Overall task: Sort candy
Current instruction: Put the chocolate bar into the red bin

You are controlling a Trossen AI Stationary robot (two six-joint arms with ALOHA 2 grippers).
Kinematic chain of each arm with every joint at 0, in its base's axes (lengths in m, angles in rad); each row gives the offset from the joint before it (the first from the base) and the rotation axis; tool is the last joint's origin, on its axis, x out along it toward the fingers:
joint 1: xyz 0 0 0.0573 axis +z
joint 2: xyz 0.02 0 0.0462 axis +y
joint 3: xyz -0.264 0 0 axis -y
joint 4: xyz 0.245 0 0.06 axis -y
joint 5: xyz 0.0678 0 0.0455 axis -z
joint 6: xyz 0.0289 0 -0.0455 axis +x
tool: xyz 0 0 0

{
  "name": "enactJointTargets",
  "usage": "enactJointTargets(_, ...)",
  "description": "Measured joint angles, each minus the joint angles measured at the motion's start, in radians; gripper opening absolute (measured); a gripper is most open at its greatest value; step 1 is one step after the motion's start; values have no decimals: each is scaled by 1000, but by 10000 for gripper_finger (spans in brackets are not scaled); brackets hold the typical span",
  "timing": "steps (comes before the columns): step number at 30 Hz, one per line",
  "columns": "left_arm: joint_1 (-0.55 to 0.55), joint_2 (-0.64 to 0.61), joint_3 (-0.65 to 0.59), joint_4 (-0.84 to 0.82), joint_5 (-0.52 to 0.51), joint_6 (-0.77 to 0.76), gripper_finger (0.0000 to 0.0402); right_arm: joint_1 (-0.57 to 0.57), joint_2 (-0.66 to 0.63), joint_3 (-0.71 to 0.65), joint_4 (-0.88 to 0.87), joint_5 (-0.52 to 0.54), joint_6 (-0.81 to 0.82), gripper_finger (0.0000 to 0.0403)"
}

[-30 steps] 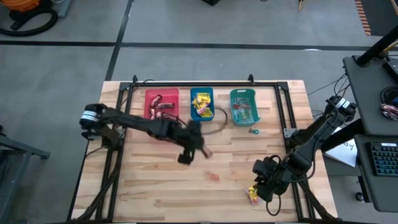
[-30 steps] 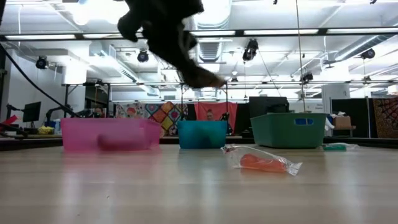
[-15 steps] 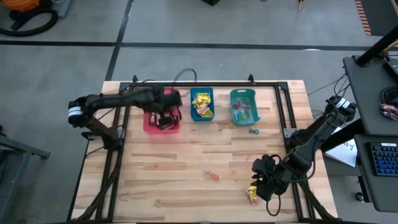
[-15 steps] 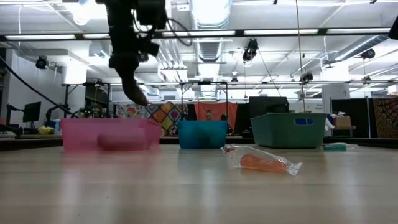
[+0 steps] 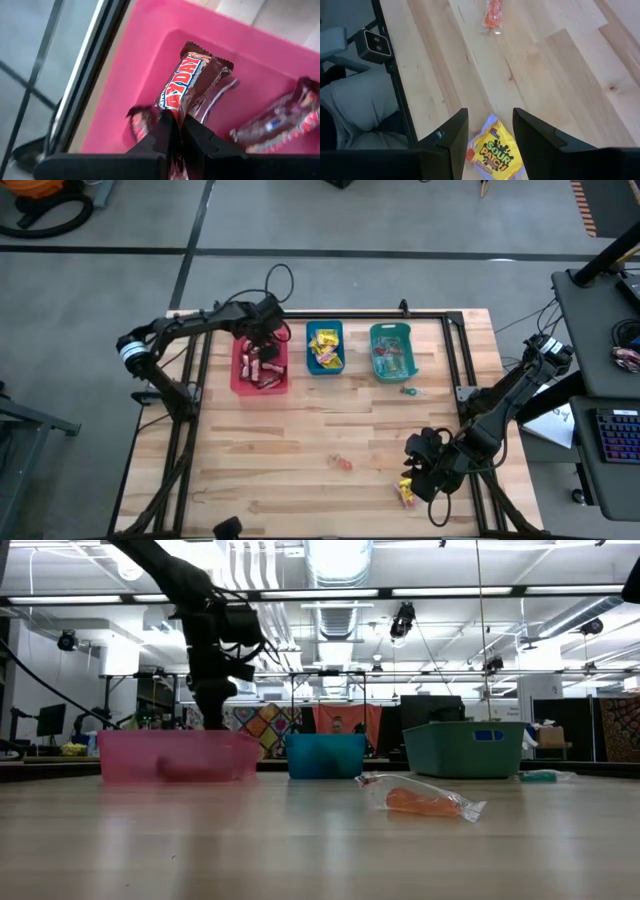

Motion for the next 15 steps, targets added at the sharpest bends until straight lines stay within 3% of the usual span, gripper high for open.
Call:
enactJointTargets(8, 4, 3, -58, 120, 52, 22, 21, 0, 0, 0, 0, 99, -58, 146)
enactJointTargets(15, 4, 1, -58, 121, 96, 4, 89, -2, 0, 0, 0, 105, 118, 146)
